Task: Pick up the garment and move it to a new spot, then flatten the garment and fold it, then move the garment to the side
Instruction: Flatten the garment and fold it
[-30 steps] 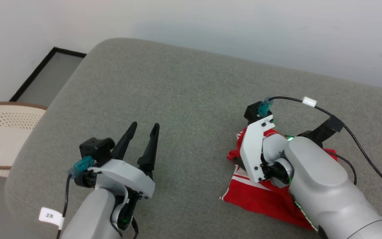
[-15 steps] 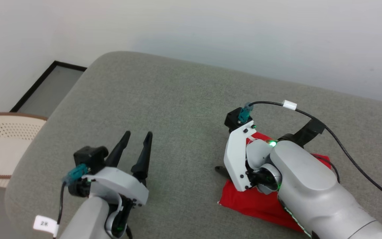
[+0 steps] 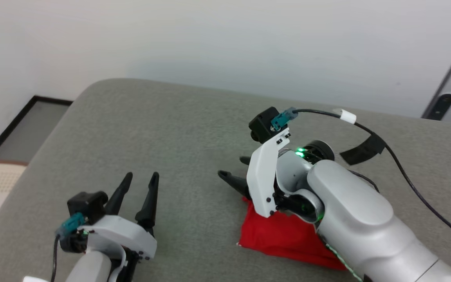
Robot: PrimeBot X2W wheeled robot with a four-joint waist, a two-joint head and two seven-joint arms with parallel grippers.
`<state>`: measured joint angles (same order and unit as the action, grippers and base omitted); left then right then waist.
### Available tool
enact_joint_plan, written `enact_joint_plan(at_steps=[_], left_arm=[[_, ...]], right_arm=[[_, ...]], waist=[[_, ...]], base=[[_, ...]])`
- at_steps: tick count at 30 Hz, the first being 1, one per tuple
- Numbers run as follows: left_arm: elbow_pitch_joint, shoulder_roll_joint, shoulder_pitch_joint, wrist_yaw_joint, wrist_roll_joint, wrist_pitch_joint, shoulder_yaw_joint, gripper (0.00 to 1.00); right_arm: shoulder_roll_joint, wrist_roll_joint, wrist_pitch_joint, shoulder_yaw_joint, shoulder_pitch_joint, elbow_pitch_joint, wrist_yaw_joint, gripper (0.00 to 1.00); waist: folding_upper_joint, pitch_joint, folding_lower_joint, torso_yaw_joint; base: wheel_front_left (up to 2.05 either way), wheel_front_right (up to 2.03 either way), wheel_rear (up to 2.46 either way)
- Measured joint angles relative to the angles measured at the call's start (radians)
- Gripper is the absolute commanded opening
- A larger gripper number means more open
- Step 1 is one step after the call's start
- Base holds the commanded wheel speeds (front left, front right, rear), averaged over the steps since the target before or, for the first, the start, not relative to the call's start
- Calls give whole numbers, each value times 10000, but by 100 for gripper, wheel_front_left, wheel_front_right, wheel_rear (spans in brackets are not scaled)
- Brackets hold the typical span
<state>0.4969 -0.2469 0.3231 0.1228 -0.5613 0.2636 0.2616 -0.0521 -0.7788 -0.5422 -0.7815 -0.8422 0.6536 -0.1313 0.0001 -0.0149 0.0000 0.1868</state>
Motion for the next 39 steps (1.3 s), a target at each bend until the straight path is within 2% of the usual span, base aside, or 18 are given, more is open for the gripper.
enact_joint_plan(at_steps=[4,10,15,18,24,29,32,39], left_arm=[[-268,-19,-324,-109,159,-2,-142,100],[-711,-96,-830,-226,274,0,-506,100],[-1152,-130,-1256,-337,451,0,-838,100],[-1442,-79,-1501,-376,608,-2,-1035,100],[-2259,230,-2127,-481,1066,-2,-1522,100],[-2644,585,-2646,-477,1515,0,-1946,100],[-2740,790,-2825,-422,1741,0,-2084,100],[-2669,972,-2897,-242,2176,0,-2286,100]], right_arm=[[-115,472,1567,-54,288,-637,0,100],[-1016,1120,4295,-117,935,-1427,0,100],[-1542,1873,6372,259,1641,-1499,0,100],[-1712,2311,7200,642,2115,-1361,0,100],[-1894,3053,7937,2102,3327,-1285,0,100],[-1912,3990,8029,3540,4637,-2330,0,100],[-1574,4172,8034,4957,5509,-3166,4,100],[-1106,5041,8034,6123,6796,-4040,0,100]], waist=[[0,-67,0,-351],[0,-114,0,-906],[0,-141,0,-1367],[0,-155,0,-1624],[0,-198,0,-2042],[0,-224,0,-2262],[0,-228,0,-2339],[0,-210,0,-2556]], base=[[0,0,0],[0,0,0],[0,0,0],[0,0,0],[0,0,0],[0,0,0],[0,0,0],[0,0,0]])
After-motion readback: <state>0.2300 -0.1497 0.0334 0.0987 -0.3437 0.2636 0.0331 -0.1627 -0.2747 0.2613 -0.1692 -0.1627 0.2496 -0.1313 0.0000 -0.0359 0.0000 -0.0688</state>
